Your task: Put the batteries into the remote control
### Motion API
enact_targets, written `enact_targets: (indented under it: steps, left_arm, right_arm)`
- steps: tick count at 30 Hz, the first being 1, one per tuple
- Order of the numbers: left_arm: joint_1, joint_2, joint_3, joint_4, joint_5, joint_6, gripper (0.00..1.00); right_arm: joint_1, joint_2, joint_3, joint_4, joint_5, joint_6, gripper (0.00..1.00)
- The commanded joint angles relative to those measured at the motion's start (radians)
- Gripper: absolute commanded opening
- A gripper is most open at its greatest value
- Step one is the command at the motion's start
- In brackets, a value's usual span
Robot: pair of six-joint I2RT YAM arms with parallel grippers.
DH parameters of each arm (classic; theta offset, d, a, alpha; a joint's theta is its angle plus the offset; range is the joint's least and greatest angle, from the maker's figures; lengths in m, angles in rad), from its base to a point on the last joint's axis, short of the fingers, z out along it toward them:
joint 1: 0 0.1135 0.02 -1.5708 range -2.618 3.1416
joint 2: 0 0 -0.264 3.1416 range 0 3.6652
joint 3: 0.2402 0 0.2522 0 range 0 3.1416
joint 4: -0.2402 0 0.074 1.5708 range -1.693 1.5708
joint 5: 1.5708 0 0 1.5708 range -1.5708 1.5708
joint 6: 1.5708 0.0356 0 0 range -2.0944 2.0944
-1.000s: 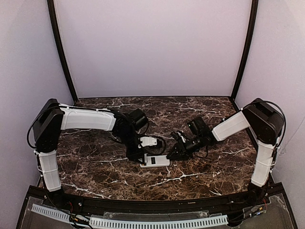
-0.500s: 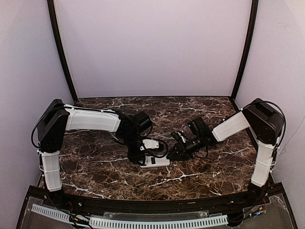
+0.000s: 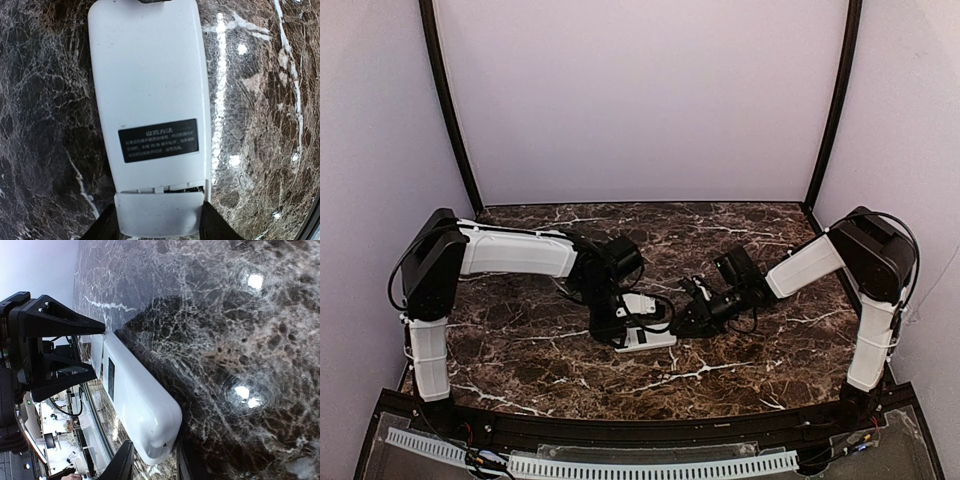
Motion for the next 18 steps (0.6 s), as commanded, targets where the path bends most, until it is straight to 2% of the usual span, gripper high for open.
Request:
enact_targets:
  steps: [1,18]
  left_arm:
    - [-0.012,0.010,0.028,-0.060,0.019,-0.006,0.51]
    - [-0.013,0.037,0.084,-0.131,0.031,-0.054,0.51]
  right_arm:
    - [-0.006,0.010,-0.018,0.031,-0.014,0.008,0.28]
    - [-0.001,0.007,-0.039,0.068,-0.032,0.029,0.25]
